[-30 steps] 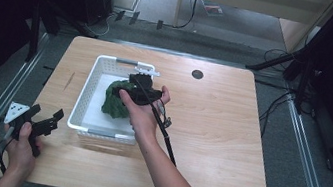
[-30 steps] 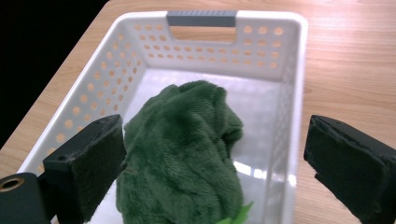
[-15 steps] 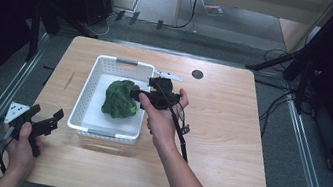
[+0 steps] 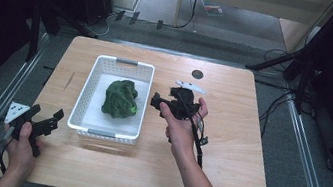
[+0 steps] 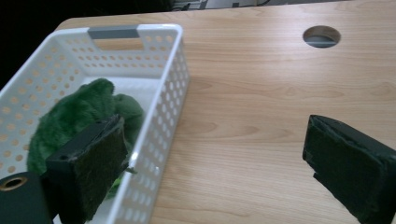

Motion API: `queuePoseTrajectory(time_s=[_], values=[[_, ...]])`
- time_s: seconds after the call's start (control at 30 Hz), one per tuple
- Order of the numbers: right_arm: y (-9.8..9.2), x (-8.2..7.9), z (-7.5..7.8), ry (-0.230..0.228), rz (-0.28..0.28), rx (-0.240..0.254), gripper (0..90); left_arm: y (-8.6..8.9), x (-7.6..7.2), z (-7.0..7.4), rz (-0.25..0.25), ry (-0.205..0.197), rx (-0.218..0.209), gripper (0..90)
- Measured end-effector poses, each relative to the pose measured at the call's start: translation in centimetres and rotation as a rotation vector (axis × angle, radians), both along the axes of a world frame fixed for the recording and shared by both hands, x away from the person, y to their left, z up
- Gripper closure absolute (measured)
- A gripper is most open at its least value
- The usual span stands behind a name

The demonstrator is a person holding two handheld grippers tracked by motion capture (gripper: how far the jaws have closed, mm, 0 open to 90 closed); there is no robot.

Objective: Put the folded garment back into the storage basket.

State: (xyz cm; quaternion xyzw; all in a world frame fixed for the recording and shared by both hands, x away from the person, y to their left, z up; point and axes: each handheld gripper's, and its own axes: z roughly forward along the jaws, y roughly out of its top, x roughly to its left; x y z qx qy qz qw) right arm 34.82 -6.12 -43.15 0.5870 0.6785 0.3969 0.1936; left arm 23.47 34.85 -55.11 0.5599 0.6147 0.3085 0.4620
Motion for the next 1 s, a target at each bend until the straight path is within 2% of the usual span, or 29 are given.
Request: queuePoseTrajectory(time_s=[0.53,0.8,0.9,1.0], values=[[-6.2,-0.9,-2.1,0.018,-0.088,-0.033,7.1,0.0,0.0,0.0,0.004,0.005,0.003,8.7],[-8.9,-1.5,-3.0,0.0,-0.117,-0.026,7.6,0.0,0.0,0.0,0.005,0.007,0.004,8.7],[-10.8,-2.0,-3.8,-0.004,-0.127,-0.009,7.7,-0.1,0.0,0.0,0.006,0.007,0.005,8.6],[-11.9,-2.3,-4.4,0.001,-0.141,-0.014,8.3,-0.1,0.1,0.0,0.007,0.008,0.004,8.6]])
